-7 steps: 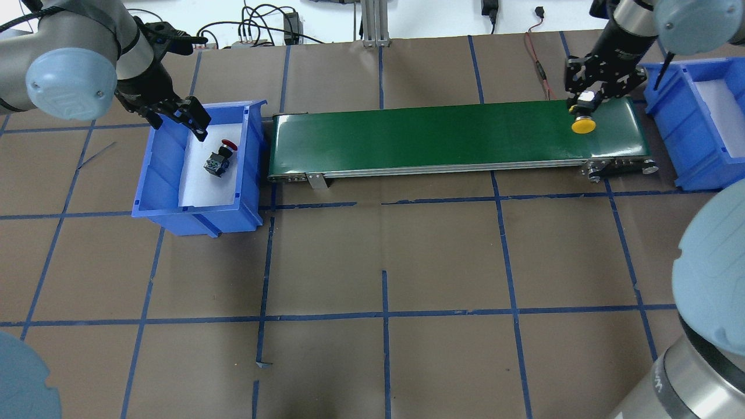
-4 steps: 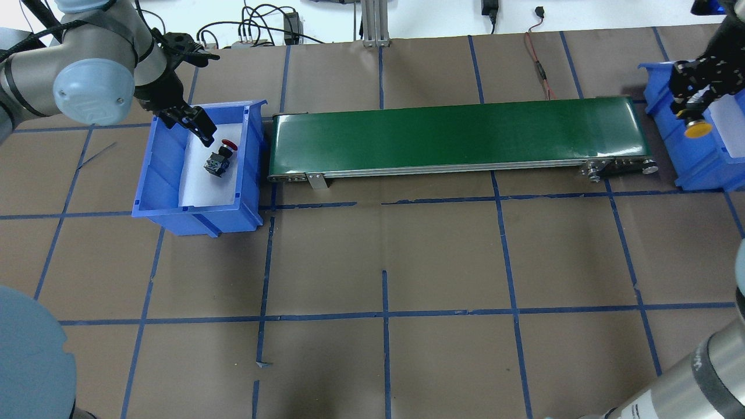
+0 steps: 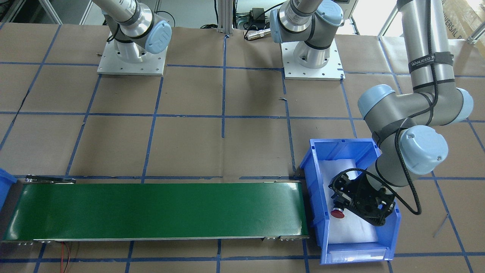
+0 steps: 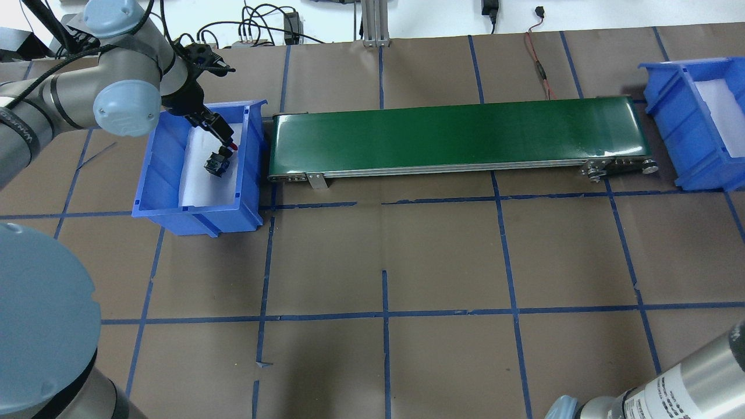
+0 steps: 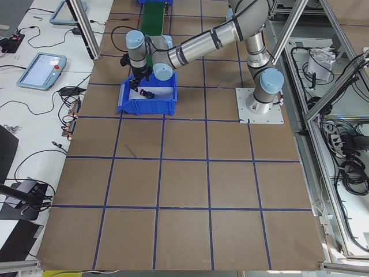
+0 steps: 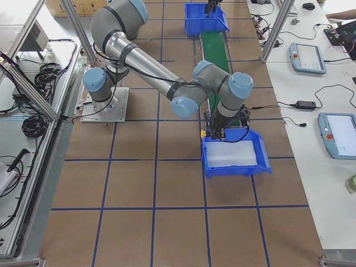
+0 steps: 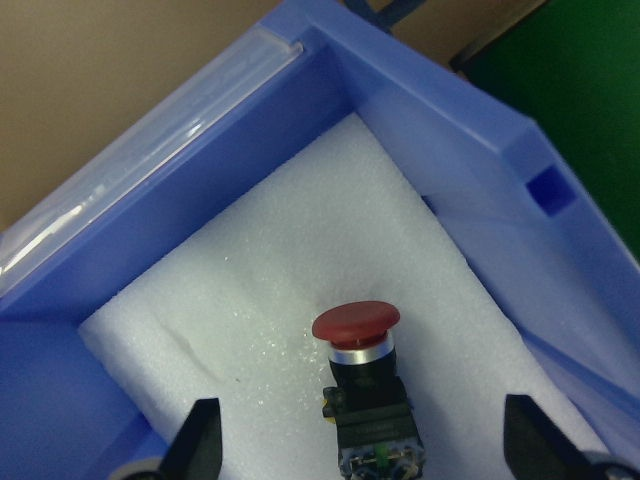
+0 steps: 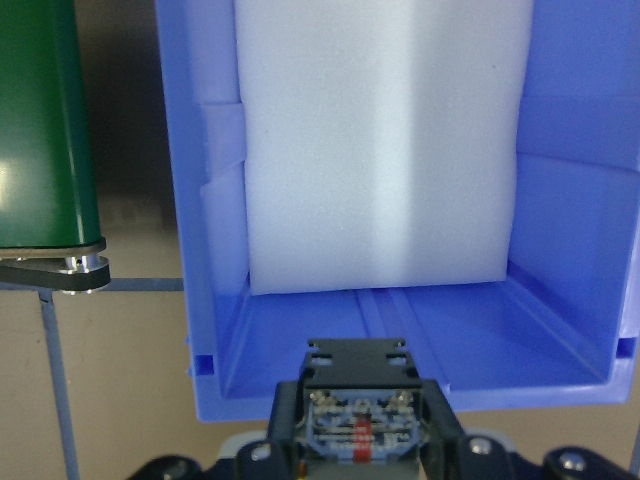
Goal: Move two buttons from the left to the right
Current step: 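Grasp the red-capped button with the left gripper while the right gripper lowers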
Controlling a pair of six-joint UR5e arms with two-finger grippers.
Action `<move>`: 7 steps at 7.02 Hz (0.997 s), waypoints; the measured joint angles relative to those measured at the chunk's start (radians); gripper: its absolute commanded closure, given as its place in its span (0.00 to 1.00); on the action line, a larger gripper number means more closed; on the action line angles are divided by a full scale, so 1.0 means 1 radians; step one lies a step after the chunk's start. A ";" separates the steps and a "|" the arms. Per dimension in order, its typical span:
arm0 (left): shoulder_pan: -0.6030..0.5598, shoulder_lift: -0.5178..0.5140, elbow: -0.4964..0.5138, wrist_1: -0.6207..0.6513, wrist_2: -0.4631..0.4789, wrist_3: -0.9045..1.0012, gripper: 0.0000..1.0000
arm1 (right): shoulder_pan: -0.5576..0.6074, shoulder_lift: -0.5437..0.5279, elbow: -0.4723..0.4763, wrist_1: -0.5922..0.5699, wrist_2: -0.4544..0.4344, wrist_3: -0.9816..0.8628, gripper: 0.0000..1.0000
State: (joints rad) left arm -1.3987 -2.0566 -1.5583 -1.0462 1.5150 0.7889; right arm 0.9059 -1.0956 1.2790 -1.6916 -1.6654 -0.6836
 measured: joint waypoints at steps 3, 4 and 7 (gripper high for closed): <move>0.008 -0.021 -0.005 0.009 -0.026 0.001 0.00 | -0.008 0.064 -0.005 -0.078 0.007 -0.006 0.97; 0.008 -0.033 -0.003 0.008 -0.028 0.001 0.00 | -0.008 0.077 -0.014 -0.091 0.009 -0.006 0.96; 0.010 -0.048 -0.004 0.008 -0.031 0.000 0.05 | -0.009 0.108 -0.039 -0.098 0.012 -0.005 0.96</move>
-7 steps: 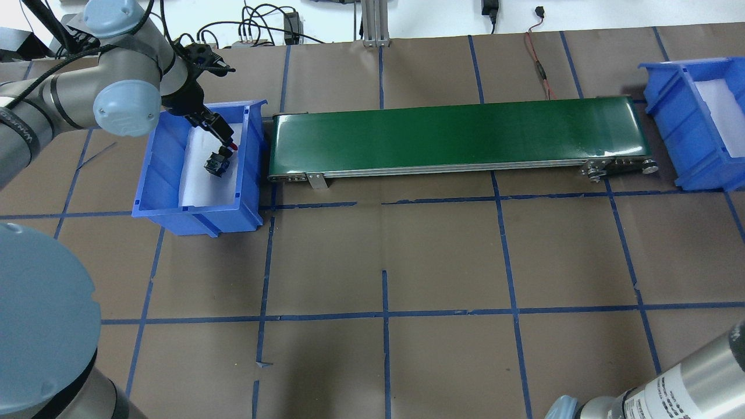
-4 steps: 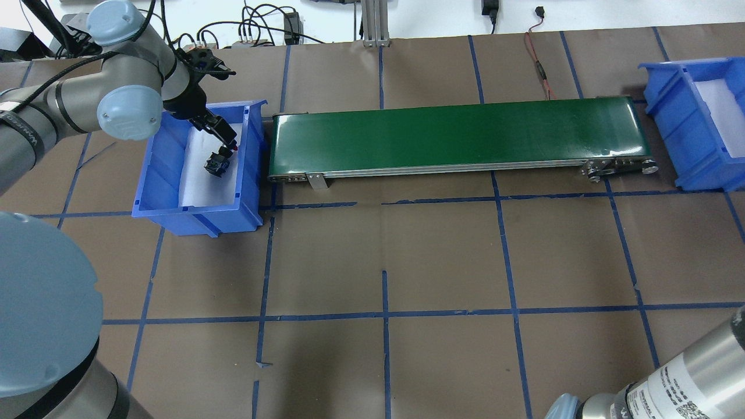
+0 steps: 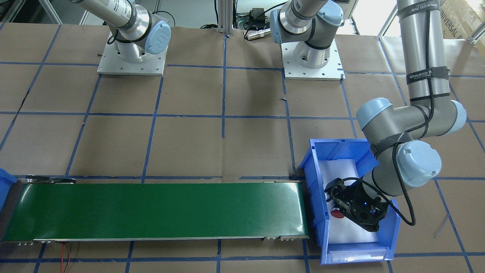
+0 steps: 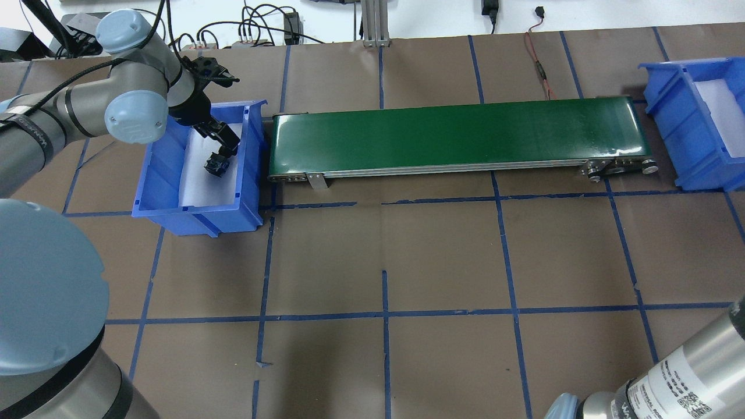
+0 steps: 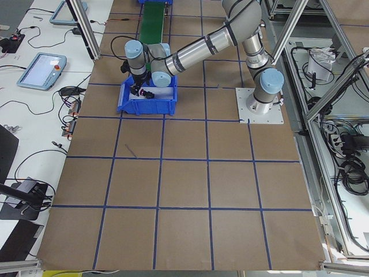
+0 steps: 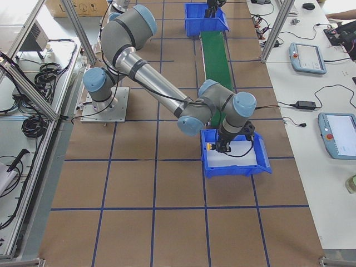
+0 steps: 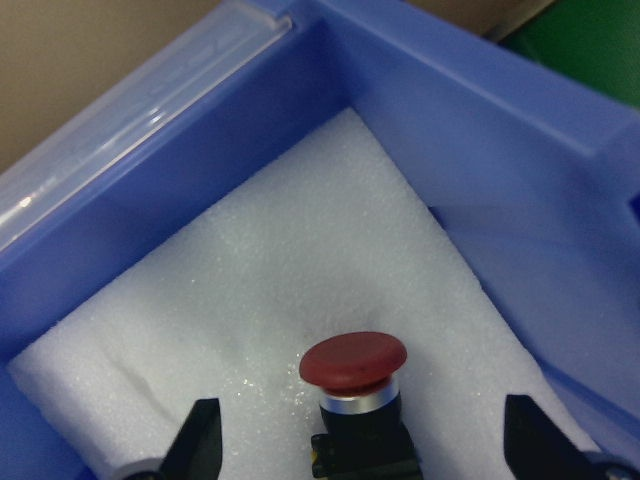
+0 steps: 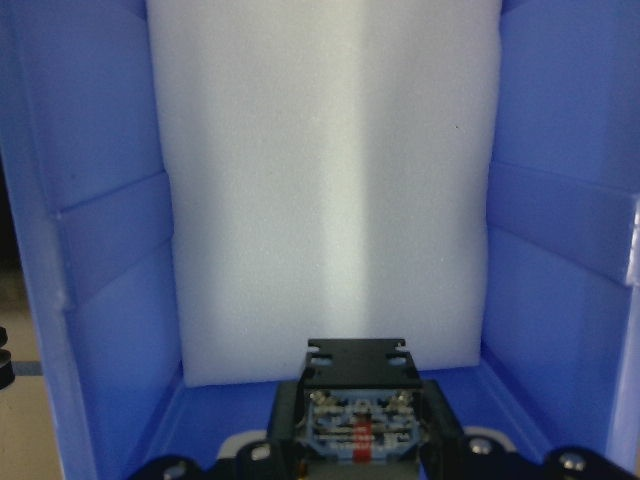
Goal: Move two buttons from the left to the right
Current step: 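Grasp the red-capped button with the left gripper while the right gripper lowers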
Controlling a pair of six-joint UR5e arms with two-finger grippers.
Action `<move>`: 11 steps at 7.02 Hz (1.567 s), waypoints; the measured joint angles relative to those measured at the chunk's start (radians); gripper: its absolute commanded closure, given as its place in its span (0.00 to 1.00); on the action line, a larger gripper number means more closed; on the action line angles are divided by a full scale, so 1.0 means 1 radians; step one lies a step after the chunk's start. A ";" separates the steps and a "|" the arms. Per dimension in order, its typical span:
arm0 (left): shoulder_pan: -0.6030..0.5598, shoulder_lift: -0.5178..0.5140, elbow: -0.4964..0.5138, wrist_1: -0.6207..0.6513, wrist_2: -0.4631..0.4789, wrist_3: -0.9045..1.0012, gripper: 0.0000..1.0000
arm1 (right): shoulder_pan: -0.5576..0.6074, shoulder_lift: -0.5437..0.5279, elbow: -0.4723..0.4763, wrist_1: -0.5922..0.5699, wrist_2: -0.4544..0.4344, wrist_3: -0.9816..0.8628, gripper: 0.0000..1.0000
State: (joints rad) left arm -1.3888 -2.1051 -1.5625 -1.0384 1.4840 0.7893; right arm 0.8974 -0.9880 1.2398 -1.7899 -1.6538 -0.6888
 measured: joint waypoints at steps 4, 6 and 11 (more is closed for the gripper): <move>0.001 -0.013 0.003 0.001 0.002 0.002 0.15 | 0.000 0.029 -0.001 -0.002 0.000 0.001 0.96; 0.011 -0.013 -0.010 0.001 0.002 0.003 0.15 | 0.000 0.048 -0.003 -0.016 0.001 0.002 0.95; 0.035 -0.016 -0.021 0.001 0.002 0.018 0.33 | 0.004 0.096 -0.003 -0.073 0.008 0.002 0.95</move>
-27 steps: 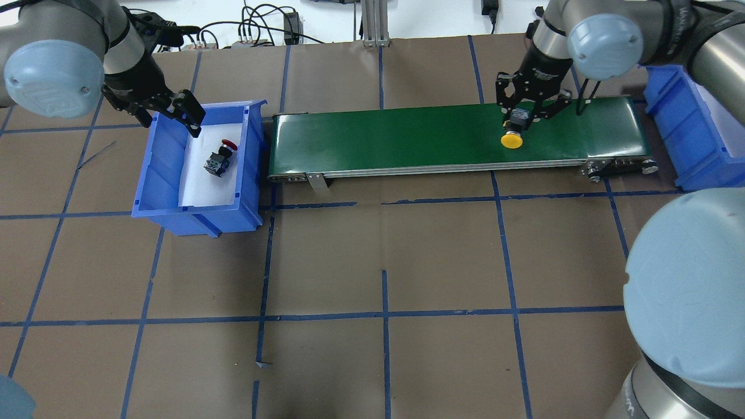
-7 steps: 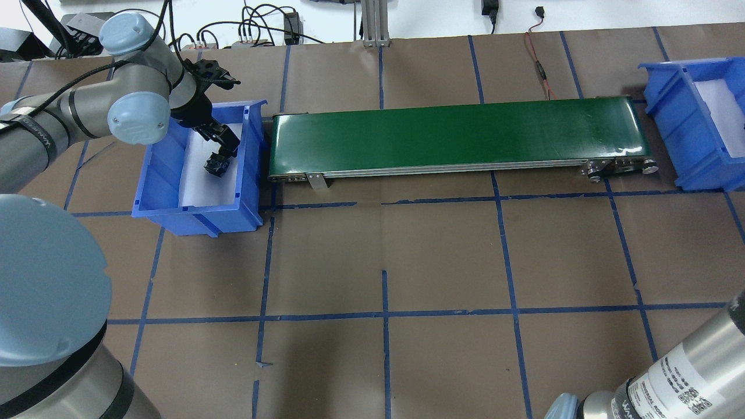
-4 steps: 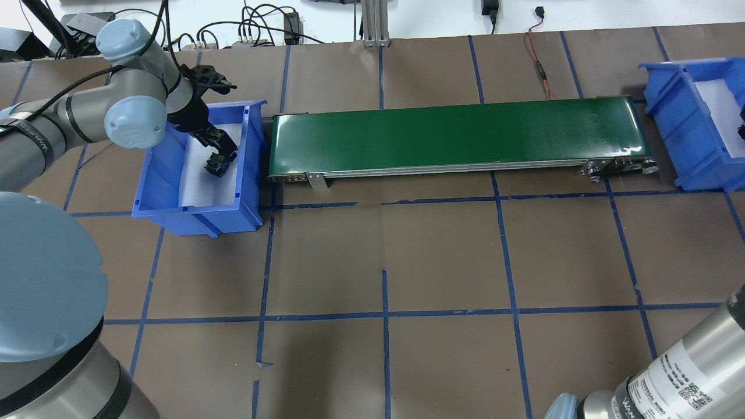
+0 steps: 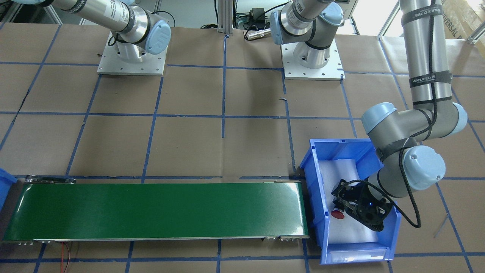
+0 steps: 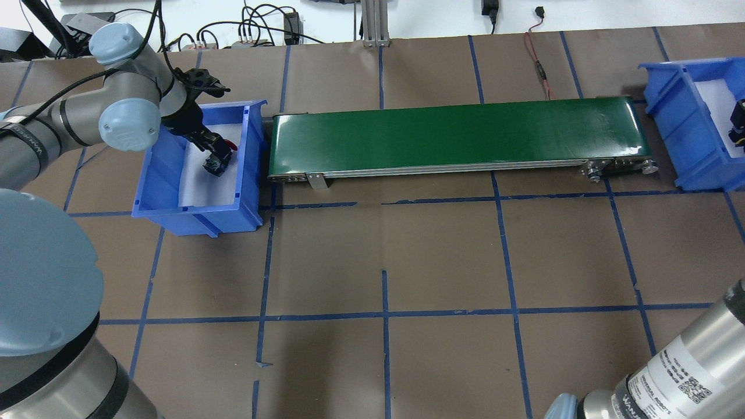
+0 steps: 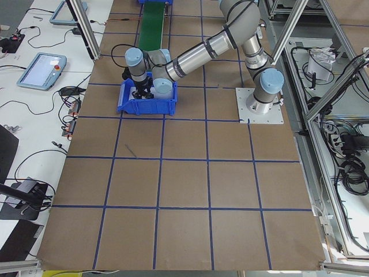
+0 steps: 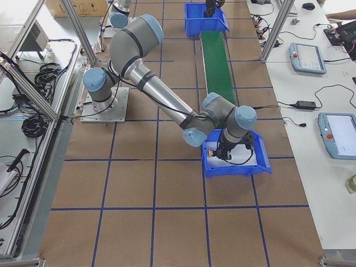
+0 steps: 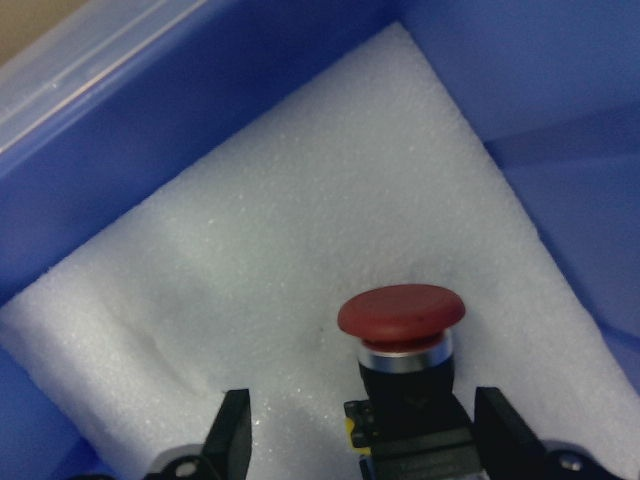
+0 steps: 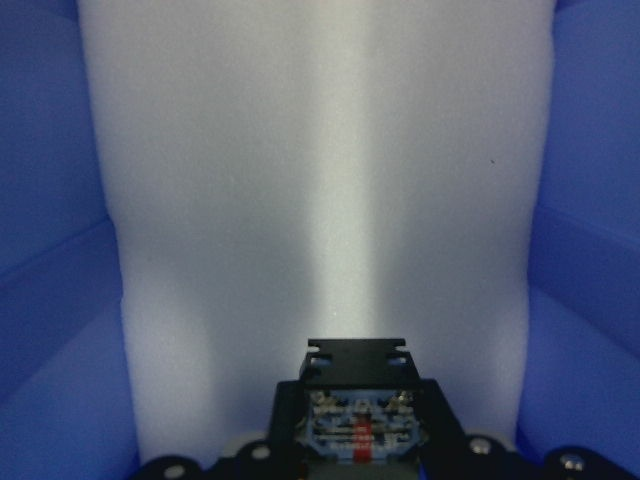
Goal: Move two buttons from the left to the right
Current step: 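Grasp the red-capped button with the left gripper while the right gripper lowers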
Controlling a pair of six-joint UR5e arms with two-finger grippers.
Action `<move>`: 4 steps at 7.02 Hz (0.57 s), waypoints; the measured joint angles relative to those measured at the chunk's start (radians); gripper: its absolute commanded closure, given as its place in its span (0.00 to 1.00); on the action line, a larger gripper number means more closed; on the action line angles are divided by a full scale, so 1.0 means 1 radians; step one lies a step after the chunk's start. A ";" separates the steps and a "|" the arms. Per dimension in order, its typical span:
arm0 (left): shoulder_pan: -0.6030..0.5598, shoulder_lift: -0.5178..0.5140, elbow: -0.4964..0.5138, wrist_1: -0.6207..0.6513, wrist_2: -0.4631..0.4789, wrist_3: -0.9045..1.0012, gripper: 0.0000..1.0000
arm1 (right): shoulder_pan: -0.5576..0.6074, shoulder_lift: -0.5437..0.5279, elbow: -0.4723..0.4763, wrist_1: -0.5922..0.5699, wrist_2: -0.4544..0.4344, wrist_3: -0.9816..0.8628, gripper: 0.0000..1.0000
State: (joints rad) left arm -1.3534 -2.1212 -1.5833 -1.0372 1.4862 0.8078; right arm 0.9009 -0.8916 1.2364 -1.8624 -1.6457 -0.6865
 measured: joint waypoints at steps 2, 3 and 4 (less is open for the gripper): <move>-0.005 0.000 0.003 -0.001 0.002 -0.002 0.65 | 0.003 0.015 -0.001 -0.015 0.013 -0.001 0.89; -0.007 0.004 0.005 -0.002 0.003 -0.008 0.70 | 0.004 0.019 -0.002 -0.017 0.014 -0.001 0.76; -0.009 0.009 0.010 -0.003 0.006 -0.018 0.71 | 0.005 0.021 -0.002 -0.017 0.015 -0.001 0.66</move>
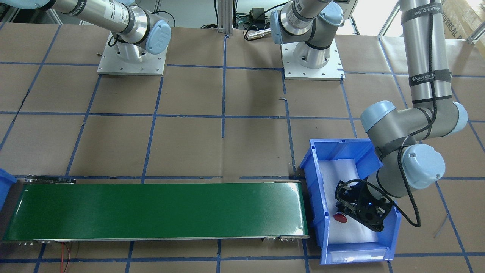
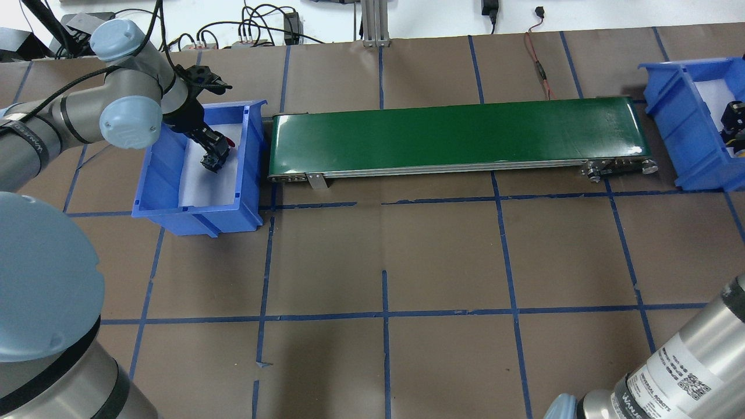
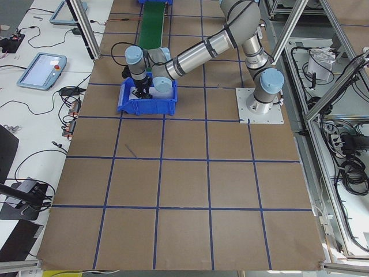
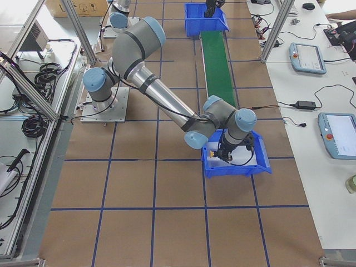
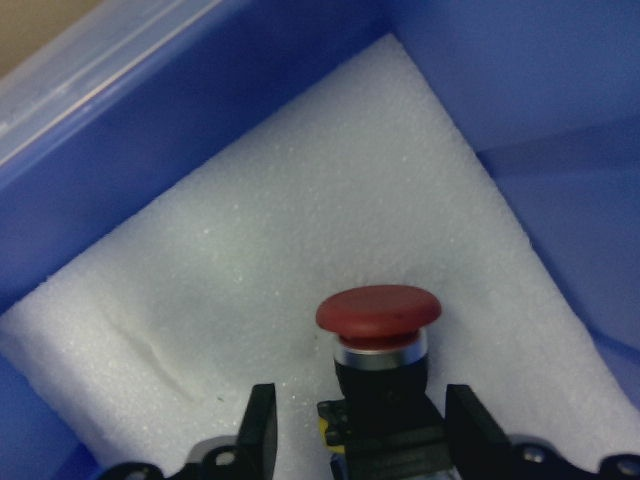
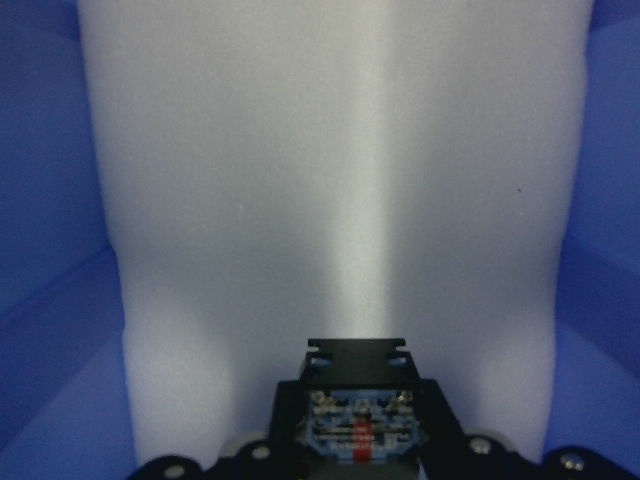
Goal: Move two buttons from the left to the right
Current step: 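Grasp the red-capped button with the left gripper while the right gripper lowers, then lift the red-capped button out of the bin with the left gripper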
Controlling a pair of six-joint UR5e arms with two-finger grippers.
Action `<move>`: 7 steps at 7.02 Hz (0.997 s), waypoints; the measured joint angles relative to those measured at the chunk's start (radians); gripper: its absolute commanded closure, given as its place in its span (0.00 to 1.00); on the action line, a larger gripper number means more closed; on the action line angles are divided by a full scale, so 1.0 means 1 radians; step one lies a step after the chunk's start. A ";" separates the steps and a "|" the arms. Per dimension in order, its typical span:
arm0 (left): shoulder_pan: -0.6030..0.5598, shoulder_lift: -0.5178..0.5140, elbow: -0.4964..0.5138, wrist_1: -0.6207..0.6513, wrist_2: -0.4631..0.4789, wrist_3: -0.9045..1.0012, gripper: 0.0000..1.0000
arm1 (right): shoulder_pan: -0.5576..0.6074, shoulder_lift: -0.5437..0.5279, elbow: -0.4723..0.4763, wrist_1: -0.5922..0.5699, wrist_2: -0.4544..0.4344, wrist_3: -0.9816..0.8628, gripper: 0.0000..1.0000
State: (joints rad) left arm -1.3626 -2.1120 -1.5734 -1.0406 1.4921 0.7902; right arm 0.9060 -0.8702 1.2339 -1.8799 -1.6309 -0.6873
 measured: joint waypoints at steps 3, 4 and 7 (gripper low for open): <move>-0.002 0.063 0.014 -0.020 0.011 -0.009 0.71 | 0.001 0.007 -0.001 0.003 0.000 0.000 0.57; -0.001 0.089 0.015 -0.039 0.015 -0.010 0.71 | 0.001 0.008 -0.003 0.006 0.000 0.000 0.50; -0.014 0.216 0.015 -0.141 0.010 -0.105 0.71 | 0.001 0.009 -0.012 0.015 0.000 -0.001 0.38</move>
State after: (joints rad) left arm -1.3770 -1.8961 -1.5582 -1.1818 1.5023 0.6853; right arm 0.9066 -0.8610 1.2221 -1.8650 -1.6306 -0.6882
